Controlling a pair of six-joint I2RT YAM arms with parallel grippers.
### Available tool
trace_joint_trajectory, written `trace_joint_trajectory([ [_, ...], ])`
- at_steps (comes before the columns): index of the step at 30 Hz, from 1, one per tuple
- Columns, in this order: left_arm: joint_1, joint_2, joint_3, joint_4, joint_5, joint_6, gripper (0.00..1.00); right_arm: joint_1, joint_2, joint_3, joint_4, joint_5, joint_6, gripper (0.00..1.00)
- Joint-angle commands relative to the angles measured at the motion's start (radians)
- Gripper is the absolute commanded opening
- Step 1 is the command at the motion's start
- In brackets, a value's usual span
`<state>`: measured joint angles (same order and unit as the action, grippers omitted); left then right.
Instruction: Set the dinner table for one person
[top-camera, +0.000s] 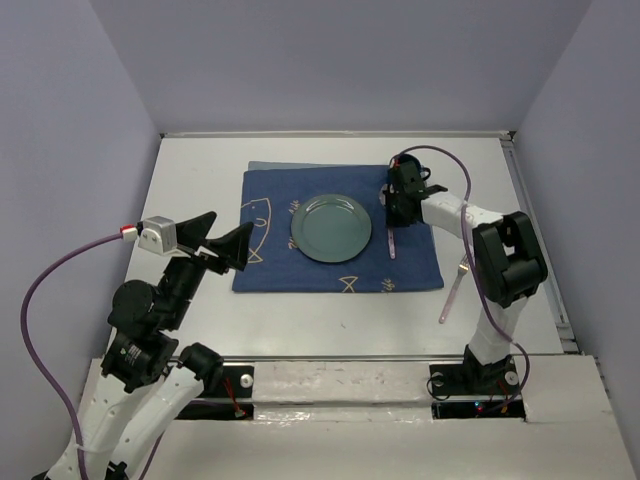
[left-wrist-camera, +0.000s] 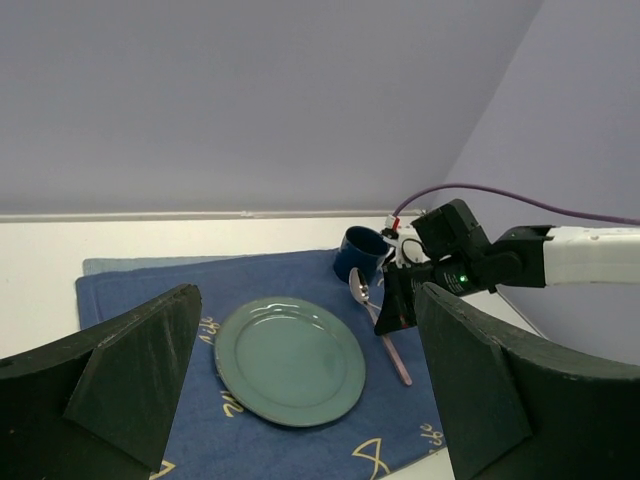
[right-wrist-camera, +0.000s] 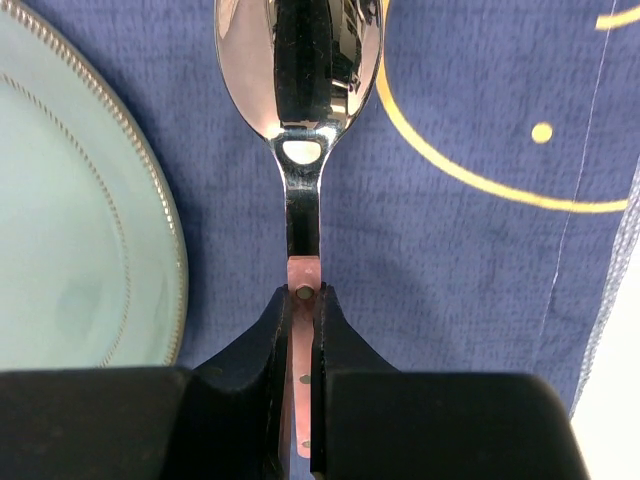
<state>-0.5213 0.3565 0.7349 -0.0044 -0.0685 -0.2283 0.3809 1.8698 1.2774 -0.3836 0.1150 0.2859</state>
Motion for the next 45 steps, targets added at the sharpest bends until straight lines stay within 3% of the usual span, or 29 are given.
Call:
trace_joint_trajectory([
  [1,0.009,0.010,-0.002,0.049,0.016,0.006,0.99,0.007,0.026,0.066,0.038,0.031,-0.022,0.00],
  [11,0.014,0.012,-0.003,0.050,0.021,0.006,0.99,0.007,0.083,0.088,0.019,0.069,-0.016,0.02],
  [16,0.018,0.015,-0.002,0.050,0.029,0.004,0.99,0.007,0.068,0.089,0.012,0.092,-0.014,0.18],
  [17,0.020,0.015,-0.003,0.052,0.030,0.004,0.99,0.007,0.059,0.092,0.011,0.098,-0.013,0.28],
  [19,0.026,0.013,-0.002,0.052,0.033,0.001,0.99,0.007,0.043,0.096,0.008,0.101,-0.013,0.38],
  [22,0.029,0.012,-0.003,0.053,0.039,0.000,0.99,0.007,0.028,0.102,0.003,0.091,-0.007,0.41],
  [24,0.030,0.013,-0.003,0.053,0.042,-0.002,0.99,0.007,0.011,0.102,0.000,0.087,0.002,0.48],
  [28,0.030,0.007,-0.003,0.053,0.047,0.000,0.99,0.007,-0.033,0.093,-0.008,0.090,0.021,0.48],
  [35,0.032,-0.013,-0.002,0.058,0.064,-0.006,0.99,0.007,-0.358,-0.198,-0.018,0.262,0.211,0.42],
  [38,0.032,-0.028,-0.002,0.060,0.064,-0.008,0.99,-0.059,-0.510,-0.380,-0.075,0.259,0.349,0.40],
  [44,0.030,-0.059,-0.002,0.064,0.064,-0.009,0.99,-0.270,-0.698,-0.610,-0.138,0.127,0.383,0.41],
  [45,0.029,-0.063,-0.002,0.064,0.064,-0.009,0.99,-0.270,-0.719,-0.618,-0.170,0.133,0.386,0.47],
])
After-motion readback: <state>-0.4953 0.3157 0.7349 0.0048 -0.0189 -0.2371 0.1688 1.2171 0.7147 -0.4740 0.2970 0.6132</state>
